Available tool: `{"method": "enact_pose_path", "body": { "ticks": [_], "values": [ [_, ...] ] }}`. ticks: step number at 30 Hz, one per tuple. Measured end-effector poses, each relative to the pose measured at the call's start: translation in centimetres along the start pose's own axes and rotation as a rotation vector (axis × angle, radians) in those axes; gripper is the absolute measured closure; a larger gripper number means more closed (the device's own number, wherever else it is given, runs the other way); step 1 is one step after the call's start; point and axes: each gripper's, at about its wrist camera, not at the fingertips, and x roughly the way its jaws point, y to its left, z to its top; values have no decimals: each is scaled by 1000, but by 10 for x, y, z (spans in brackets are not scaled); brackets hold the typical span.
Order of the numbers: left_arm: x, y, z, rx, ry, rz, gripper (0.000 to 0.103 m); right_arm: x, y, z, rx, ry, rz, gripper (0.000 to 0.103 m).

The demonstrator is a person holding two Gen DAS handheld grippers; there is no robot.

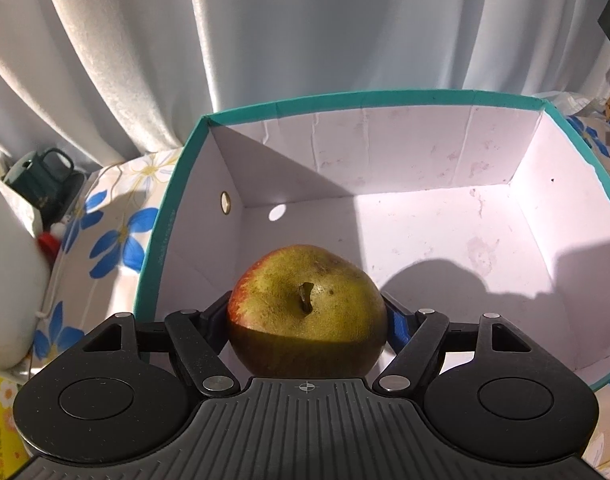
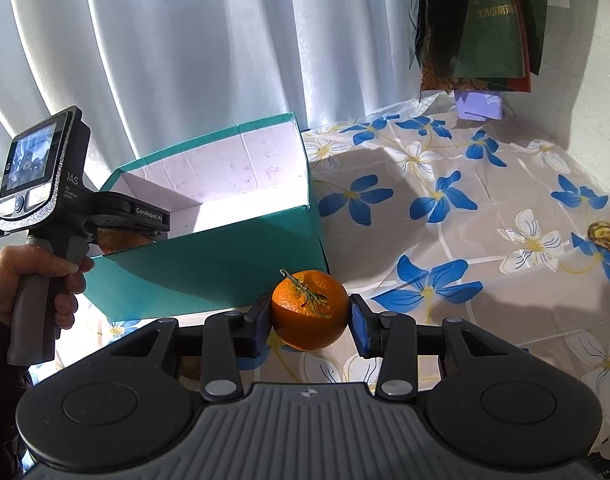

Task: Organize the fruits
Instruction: 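Carry the apple into the teal box and open the left gripper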

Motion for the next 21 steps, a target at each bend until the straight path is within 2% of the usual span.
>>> {"method": "enact_pose_path", "body": {
  "ticks": [4, 5, 7, 10, 15, 21],
  "values": [
    [-1, 4, 4, -31, 6, -34, 26, -3, 2, 2, -5, -13, -2, 63],
    [-3, 6, 4, -34, -1, -46, 24, -4, 2, 2, -6, -16, -2, 63],
    [-10, 9, 4, -46, -15, -66, 13, -6, 3, 3, -7, -22, -4, 63],
    [-33, 15, -2, -60, -71, -89, 9, -7, 3, 3, -10, -26, -5, 63],
    [-77, 31, -22, -122, -149, -79, 3, -7, 6, 7, -31, -41, -1, 63],
    [-90, 51, -42, -160, -119, -73, 3, 0, 6, 17, -47, -54, 5, 63]
  ]
}}
